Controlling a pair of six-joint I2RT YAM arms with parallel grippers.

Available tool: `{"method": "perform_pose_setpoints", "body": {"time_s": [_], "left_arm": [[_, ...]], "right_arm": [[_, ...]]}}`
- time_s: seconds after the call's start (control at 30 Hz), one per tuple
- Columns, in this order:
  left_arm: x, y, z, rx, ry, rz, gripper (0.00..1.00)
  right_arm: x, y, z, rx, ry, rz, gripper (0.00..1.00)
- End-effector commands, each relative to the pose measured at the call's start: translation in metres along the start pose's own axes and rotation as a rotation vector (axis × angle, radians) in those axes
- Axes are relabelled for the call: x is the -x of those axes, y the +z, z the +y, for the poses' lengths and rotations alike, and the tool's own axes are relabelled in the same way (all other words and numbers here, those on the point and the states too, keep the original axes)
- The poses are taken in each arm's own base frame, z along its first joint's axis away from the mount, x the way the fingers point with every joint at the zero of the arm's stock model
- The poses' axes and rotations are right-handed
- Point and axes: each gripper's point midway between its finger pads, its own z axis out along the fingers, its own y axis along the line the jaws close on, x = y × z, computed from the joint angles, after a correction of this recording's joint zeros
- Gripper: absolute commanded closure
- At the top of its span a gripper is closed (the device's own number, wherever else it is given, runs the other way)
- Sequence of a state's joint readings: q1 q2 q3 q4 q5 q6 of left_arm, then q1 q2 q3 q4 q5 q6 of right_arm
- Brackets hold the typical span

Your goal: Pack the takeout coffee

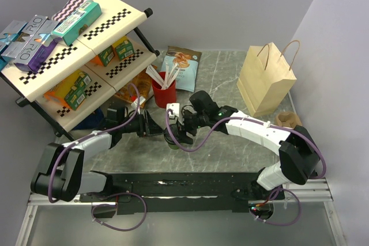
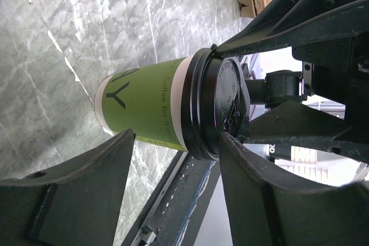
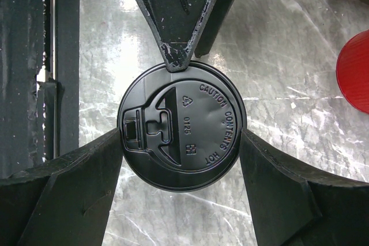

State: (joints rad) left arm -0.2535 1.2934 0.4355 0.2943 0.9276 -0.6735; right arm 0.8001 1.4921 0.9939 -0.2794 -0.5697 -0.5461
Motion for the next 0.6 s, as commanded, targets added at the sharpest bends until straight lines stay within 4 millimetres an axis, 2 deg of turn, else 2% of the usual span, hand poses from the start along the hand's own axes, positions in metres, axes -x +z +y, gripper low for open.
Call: {"method": "perform_pose_setpoints", "body": {"time_s": [0.0, 0.07, 0.2, 0.43, 0.57], "left_arm": [[-0.006, 0.001, 0.013, 0.051, -0.009, 0.015, 0.36], [-0.008, 0.0, 0.018, 0.077, -0.007, 0.011, 0.37], [-0.02, 0.0, 0.051, 0.214, -0.064, 0.021, 0.36], [-0.035, 0.008, 0.083, 0.295, -0.157, 0.099, 0.37], [-0.036, 0.01, 0.095, 0.333, -0.174, 0.11, 0.38]], "right_arm": [[-0.11, -0.002, 0.036, 0.089, 0.166, 0.364, 0.36], [-0.114, -0.002, 0.038, 0.094, 0.168, 0.374, 0.36], [-0.118, -0.002, 0.04, 0.094, 0.186, 0.382, 0.37], [-0.123, -0.002, 0.037, 0.072, 0.199, 0.412, 0.37], [-0.13, -0.005, 0.04, 0.076, 0.191, 0.433, 0.37]]}}
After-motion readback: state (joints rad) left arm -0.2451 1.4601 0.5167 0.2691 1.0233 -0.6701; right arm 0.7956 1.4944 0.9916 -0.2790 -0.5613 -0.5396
